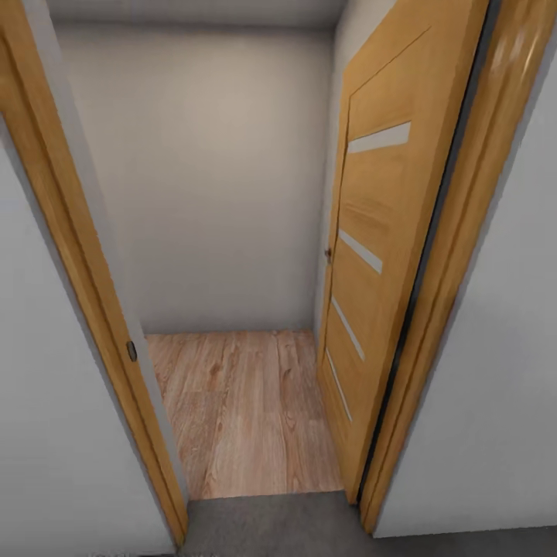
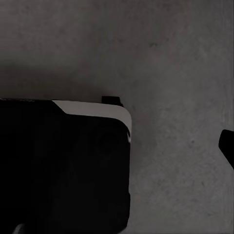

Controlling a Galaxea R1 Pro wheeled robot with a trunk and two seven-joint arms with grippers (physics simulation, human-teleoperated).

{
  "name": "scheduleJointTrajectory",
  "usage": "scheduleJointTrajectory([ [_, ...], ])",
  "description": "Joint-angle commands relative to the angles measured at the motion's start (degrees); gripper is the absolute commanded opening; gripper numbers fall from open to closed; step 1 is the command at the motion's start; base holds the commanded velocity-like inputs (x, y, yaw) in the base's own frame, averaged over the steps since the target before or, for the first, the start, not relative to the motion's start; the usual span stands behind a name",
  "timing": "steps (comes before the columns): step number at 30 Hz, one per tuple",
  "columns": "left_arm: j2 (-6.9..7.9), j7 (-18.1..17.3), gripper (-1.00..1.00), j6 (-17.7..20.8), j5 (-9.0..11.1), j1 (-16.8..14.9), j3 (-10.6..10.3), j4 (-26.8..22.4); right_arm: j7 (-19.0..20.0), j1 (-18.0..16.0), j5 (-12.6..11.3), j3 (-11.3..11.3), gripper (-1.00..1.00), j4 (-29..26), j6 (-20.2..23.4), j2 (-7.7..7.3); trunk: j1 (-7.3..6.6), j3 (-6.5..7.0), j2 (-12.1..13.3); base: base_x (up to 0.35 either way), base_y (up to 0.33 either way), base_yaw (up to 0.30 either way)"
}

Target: Move the two storage containers from the living room to the garage. In the garage, place one container on the floor and stack the other container on top of it (either order is fine).

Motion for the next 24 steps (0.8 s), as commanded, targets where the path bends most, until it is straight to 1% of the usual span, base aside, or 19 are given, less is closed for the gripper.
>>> scheduleJointTrajectory([
  [1,-0.01,-0.11,1.0,-0.1,0.39,-0.02,-0.11,0.03,0.47,-0.05,-0.45,0.45,1.0,0.17,-0.31,-0.07,0.03,-0.15,-0.1,0.0,0.0,0.263],
  [5,0.0,-0.45,1.0,-0.1,0.35,-0.01,-0.11,0.03,1.15,-0.04,-0.47,0.45,1.0,0.17,-0.33,-0.24,0.03,-0.3,-0.1,0.0,0.0,0.252],
  [8,0.0,-0.52,1.0,-0.1,0.33,-0.01,-0.11,0.03,1.29,-0.03,-0.47,0.45,1.0,0.17,-0.38,-0.27,0.03,-0.36,-0.1,0.051,0.0,0.127],
  [15,0.0,-0.6,1.0,-0.17,0.17,-0.01,-0.11,0.03,1.33,-0.02,-0.47,0.45,1.0,0.17,-0.42,-0.28,0.03,-0.39,-0.1,0.246,0.0,0.022],
  [21,-0.05,-0.56,1.0,-0.84,0.15,-0.01,-0.17,0.03,1.33,-0.02,-0.47,0.45,1.0,0.17,-0.42,-0.28,0.03,-0.39,-0.1,0.065,-0.001,0.001],
  [24,-0.02,-0.6,1.0,-0.97,0.14,0.01,-0.19,0.03,1.33,-0.01,-0.47,0.45,1.0,0.17,-0.41,-0.28,0.03,-0.39,-0.1,0.113,-0.081,0.0],
])
